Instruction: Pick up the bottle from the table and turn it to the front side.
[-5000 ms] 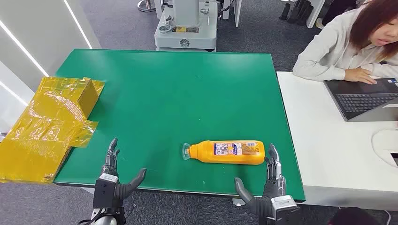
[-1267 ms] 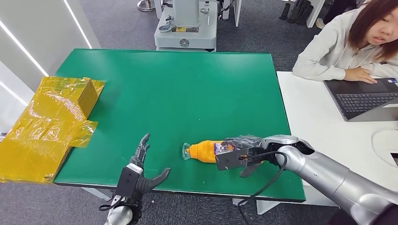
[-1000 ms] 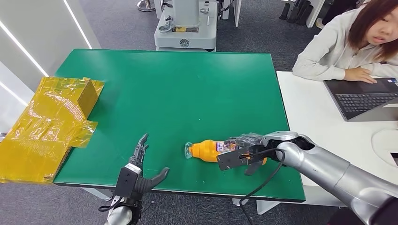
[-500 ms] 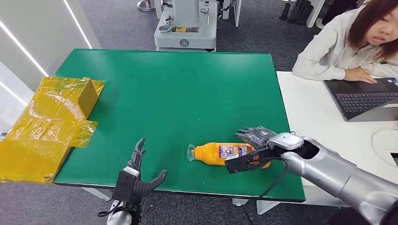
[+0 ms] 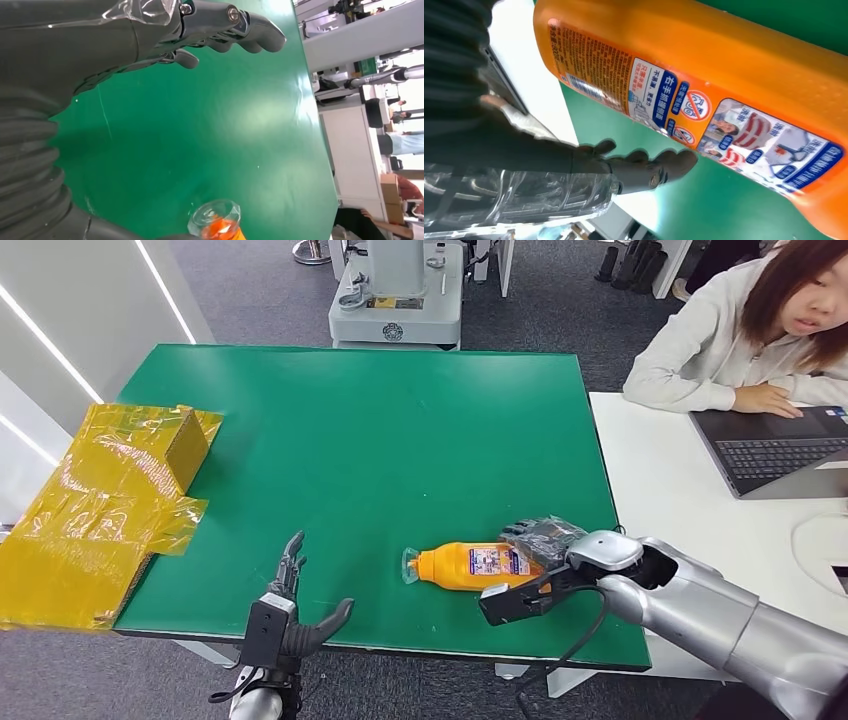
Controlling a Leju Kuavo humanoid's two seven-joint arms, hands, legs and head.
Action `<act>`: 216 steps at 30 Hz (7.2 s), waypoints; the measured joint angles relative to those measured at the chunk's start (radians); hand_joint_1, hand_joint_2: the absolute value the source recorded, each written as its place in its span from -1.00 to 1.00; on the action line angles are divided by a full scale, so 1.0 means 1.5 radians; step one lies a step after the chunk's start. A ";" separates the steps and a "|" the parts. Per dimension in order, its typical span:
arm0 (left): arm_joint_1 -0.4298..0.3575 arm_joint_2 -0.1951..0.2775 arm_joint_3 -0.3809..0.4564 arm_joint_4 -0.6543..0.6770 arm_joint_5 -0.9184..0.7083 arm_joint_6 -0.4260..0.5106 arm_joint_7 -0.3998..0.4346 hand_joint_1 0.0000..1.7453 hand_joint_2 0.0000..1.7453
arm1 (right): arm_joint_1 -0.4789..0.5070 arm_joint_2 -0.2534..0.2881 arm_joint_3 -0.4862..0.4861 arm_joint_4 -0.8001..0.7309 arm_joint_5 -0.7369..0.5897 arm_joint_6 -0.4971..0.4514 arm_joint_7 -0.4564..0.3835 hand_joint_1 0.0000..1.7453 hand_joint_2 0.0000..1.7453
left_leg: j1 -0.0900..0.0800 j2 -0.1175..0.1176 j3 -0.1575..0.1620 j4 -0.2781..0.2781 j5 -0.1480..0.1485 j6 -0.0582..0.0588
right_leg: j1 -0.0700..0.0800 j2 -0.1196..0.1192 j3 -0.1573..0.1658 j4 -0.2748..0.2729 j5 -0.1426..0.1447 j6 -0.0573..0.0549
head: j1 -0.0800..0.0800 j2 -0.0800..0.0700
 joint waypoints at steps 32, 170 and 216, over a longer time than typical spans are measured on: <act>0.017 -0.016 0.023 -0.002 -0.028 -0.016 0.025 -1.00 1.00 | 0.096 -0.099 -0.058 -0.102 0.000 0.028 0.040 1.00 1.00 | 0.000 -0.001 0.000 0.000 0.000 0.000 | 0.000 -0.001 0.000 0.000 0.000 0.000 | 0.000 0.000; -0.277 0.039 -0.088 -0.107 0.426 -0.241 0.293 1.00 1.00 | 0.382 0.344 -0.442 0.059 0.080 -0.711 -0.184 1.00 1.00 | 0.000 -0.001 -0.003 -0.002 0.002 -0.002 | 0.000 -0.001 -0.004 0.001 0.000 -0.001 | 0.000 0.000; -0.330 0.046 -0.097 -0.107 0.343 -0.240 0.314 -1.00 1.00 | 0.351 0.354 -0.403 0.043 0.209 -0.652 -0.178 1.00 1.00 | 0.000 -0.001 -0.003 -0.002 0.002 -0.002 | 0.000 0.000 -0.005 0.001 0.000 -0.001 | 0.000 0.000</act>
